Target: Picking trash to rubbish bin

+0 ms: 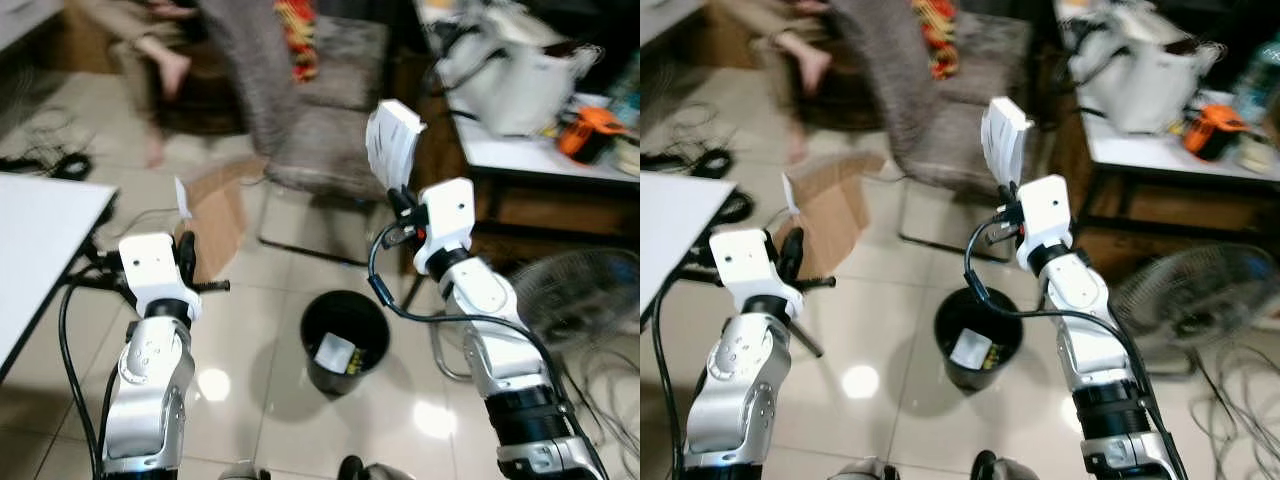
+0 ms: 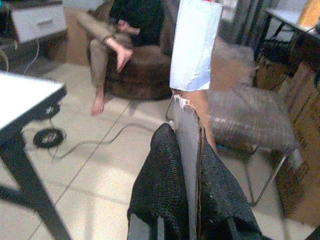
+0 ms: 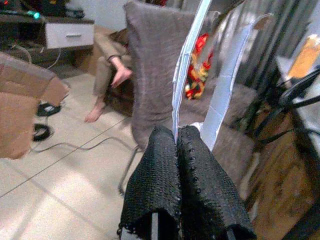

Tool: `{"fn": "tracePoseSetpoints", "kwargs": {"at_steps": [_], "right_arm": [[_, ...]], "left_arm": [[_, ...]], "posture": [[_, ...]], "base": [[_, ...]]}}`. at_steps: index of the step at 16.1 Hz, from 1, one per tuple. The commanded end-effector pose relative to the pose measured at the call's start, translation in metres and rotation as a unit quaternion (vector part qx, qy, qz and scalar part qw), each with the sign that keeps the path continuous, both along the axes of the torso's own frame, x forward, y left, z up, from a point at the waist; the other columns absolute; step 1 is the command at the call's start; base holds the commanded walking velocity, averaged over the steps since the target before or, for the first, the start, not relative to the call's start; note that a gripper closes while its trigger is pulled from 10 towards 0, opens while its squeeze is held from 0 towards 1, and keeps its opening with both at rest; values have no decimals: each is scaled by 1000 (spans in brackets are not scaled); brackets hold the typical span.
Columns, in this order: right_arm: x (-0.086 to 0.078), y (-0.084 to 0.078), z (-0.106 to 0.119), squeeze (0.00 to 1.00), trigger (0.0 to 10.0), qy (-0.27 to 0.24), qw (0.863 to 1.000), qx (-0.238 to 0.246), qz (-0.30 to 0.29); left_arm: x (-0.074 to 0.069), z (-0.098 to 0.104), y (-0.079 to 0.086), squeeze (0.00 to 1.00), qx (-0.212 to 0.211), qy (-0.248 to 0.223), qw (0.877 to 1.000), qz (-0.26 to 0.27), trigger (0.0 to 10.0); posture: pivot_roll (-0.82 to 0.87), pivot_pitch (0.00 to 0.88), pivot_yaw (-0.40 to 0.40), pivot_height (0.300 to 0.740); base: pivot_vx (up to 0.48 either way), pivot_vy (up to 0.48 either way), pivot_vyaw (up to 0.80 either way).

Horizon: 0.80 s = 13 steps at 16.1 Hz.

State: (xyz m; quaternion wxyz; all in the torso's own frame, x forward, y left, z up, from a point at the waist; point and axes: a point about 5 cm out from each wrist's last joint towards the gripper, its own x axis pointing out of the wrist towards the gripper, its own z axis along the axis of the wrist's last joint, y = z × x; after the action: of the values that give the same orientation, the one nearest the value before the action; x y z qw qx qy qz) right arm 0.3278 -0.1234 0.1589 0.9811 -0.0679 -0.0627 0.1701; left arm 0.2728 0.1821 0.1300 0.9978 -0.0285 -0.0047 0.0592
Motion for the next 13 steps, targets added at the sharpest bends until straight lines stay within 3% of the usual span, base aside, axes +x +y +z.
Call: {"fn": "tracePoseSetpoints", "kwargs": {"at_steps": [1,5,10,11,12,13], "right_arm": [[5,-3,-16,0,10000,29,999,-7,-17],[15,-1,-63,0,10000,140,988,19,-61],[13,6,-99,0,10000,223,971,24,-80],[8,7,-114,0,10000,259,962,14,-85],[5,7,-119,0,10000,272,958,9,-87],[-6,4,-138,0,10000,319,942,0,-104]], "left_arm": [[4,-18,-5,0,-2,28,999,-18,10000],[9,-62,-7,0,17,99,994,-40,10000],[5,-107,2,0,30,180,982,-47,10000],[-3,-128,5,0,32,230,971,-49,10000],[-7,-135,7,0,33,247,967,-46,10000],[-20,-155,13,0,15,291,956,-28,10000]], "posture": [[-67,125,-35,740],[-62,132,-26,740],[-54,142,-24,740],[-55,145,-23,740],[-56,149,-20,740],[-63,159,-22,740]], "base": [[0,0,0],[0,0,0],[0,0,0],[0,0,0],[0,0,0],[0,0,0]]}}
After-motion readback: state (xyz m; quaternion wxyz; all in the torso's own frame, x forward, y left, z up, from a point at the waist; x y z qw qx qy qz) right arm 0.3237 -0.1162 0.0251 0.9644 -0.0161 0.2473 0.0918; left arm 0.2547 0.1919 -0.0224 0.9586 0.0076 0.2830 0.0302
